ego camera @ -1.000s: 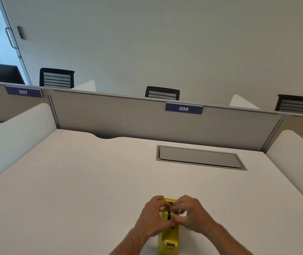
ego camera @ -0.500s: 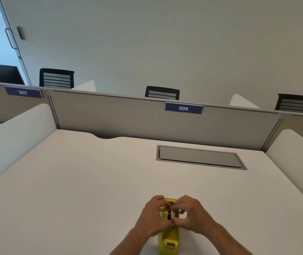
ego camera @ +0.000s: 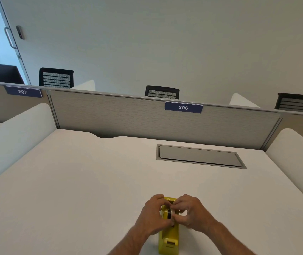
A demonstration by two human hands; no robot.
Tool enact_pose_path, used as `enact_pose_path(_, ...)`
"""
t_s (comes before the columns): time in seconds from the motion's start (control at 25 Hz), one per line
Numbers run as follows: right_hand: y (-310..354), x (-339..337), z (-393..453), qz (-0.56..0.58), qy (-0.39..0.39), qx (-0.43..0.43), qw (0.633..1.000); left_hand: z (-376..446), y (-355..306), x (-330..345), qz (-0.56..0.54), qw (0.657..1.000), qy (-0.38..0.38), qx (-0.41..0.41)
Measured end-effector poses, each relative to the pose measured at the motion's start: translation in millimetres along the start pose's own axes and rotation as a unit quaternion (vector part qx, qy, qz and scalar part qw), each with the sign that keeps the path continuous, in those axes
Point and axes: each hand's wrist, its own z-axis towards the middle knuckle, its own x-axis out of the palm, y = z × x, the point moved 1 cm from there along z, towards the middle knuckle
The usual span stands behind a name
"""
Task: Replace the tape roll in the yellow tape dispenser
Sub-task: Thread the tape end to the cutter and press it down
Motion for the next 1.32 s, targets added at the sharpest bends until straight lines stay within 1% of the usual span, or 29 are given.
enact_pose_path(0.6,2.0,-2.3,3.3,0.010,-0.011,0.001,1.000,-0.2,-0.9,-1.2,0.010,1.000,0.004,0.003)
enact_pose_path(0.8,0.9,-1.9,1.8,0.021,0.000,0.007,1.000,-0.1,-2.2,-1.1,0.018,1.000,0.001,0.004)
enact_pose_path(1.0,0.8,-1.7,2.4,0.003,0.000,0.003,1.000,0.2,-2.4,-1.7,0.021,1.000,0.005,-0.001)
enact_pose_path(1.2,1.3,-2.7,0.3,0.019,0.010,0.007,1.000,-0.5,-4.4,-3.6,0.020,1.000,0.006,-0.001)
enact_pose_path(1.32,1.8,-3.2,1.0,0.009,0.005,-0.003,1.000,-1.3,-6.0,-4.8,0.025,1.000,0.007,-0.010)
